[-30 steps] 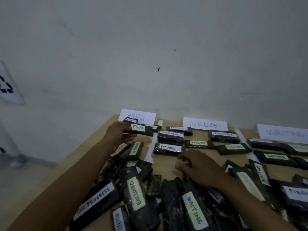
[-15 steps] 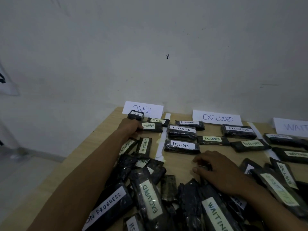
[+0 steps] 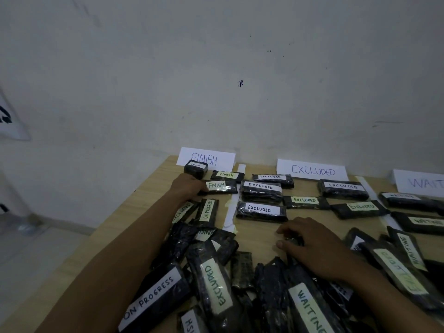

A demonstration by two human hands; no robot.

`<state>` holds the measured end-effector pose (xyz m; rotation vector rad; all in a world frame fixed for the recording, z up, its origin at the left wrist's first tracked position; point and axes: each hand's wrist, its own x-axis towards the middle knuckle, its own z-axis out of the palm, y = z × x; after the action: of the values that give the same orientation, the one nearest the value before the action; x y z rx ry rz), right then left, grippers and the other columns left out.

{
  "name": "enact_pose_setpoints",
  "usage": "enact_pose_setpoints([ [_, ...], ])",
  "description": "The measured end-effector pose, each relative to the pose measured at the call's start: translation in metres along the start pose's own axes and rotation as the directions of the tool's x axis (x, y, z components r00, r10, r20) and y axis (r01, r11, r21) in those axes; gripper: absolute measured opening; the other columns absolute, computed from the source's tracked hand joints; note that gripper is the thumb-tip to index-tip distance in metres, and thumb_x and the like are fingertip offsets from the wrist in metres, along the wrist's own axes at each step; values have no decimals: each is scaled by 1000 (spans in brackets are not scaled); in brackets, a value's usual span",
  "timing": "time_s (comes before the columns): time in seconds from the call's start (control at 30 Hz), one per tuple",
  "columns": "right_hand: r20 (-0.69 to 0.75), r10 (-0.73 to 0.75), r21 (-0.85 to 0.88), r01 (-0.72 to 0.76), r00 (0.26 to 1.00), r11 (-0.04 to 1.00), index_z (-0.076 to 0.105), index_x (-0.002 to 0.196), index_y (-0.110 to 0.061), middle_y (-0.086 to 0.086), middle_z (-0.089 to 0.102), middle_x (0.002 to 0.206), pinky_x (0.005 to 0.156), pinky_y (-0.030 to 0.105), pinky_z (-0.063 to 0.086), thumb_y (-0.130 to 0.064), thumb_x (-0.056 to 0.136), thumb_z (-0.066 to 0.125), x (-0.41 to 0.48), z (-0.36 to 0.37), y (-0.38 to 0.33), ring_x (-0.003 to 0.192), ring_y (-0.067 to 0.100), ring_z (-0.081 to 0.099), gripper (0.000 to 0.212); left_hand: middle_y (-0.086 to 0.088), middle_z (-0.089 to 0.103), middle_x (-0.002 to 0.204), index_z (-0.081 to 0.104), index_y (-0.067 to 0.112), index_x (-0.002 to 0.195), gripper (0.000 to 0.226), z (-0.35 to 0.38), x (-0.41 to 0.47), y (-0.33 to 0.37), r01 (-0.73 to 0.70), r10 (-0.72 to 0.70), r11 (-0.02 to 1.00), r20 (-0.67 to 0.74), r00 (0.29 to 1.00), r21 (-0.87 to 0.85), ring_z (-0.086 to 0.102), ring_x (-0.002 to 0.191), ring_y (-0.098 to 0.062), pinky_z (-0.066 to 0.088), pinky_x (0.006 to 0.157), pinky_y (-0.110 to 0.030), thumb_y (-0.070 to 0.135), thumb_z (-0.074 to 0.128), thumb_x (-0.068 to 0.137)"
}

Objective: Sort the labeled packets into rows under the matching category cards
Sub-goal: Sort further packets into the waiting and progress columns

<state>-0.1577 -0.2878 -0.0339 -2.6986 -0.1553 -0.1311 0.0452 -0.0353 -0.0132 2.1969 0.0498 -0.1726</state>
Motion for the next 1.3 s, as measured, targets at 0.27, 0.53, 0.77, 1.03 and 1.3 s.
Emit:
enact_pose_setpoints([
  [0.27, 6, -4, 14, 4, 1000, 1000, 55, 111, -40, -26, 46, 90, 69, 11, 30, -51, 89, 53, -1, -1, 0, 90, -13, 38, 25, 1, 65, 83, 63, 17, 79, 36, -9, -36, -13, -166, 184, 942, -35, 982, 291, 61, 81, -16, 48, 73, -32, 51, 74, 73],
  [0.53, 6, 17, 18, -17, 1000, 1000, 57, 112, -37, -22, 50, 93, 76, 19, 38, -49, 89, 55, -4, -3, -4, 91, -4, 42, 26, 7, 63, 83, 64, 22, 78, 45, 3, -65, -13, -132, 151, 821, 12, 988, 556, 57, 87, -16, 38, 91, -37, 67, 66, 70],
  [0.77, -41, 66, 164, -58, 997, 985, 60, 112, -36, -18, 59, 99, 81, 21, 46, -48, 88, 58, -4, -11, -9, 91, -5, 53, 27, 1, 66, 71, 68, 13, 82, 8, -2, -88, -3, -203, 222, 916, 16, 975, -347, 63, 62, -15, 50, 57, -24, 11, 75, 79],
  [1.03, -184, 159, 625, -10, 970, 780, 60, 111, -36, -4, 69, 89, 74, 27, 51, -35, 83, 68, -8, -46, -38, 79, 8, 66, 28, 0, 72, 79, 72, 17, 88, 36, 18, -131, 37, -125, 300, 846, 268, 916, -518, 64, 71, -14, 51, 63, -27, -10, 47, 86],
  [1.3, -192, 332, 830, -27, 923, 557, 61, 100, -9, 13, 73, 78, 52, 32, 50, 0, 83, 66, -48, -74, -18, 55, 24, 62, 20, -8, 72, 95, 70, 12, 103, 42, 64, -165, 62, -176, 422, 861, 476, 771, -477, 64, 82, -23, 52, 66, -29, -11, 39, 85],
])
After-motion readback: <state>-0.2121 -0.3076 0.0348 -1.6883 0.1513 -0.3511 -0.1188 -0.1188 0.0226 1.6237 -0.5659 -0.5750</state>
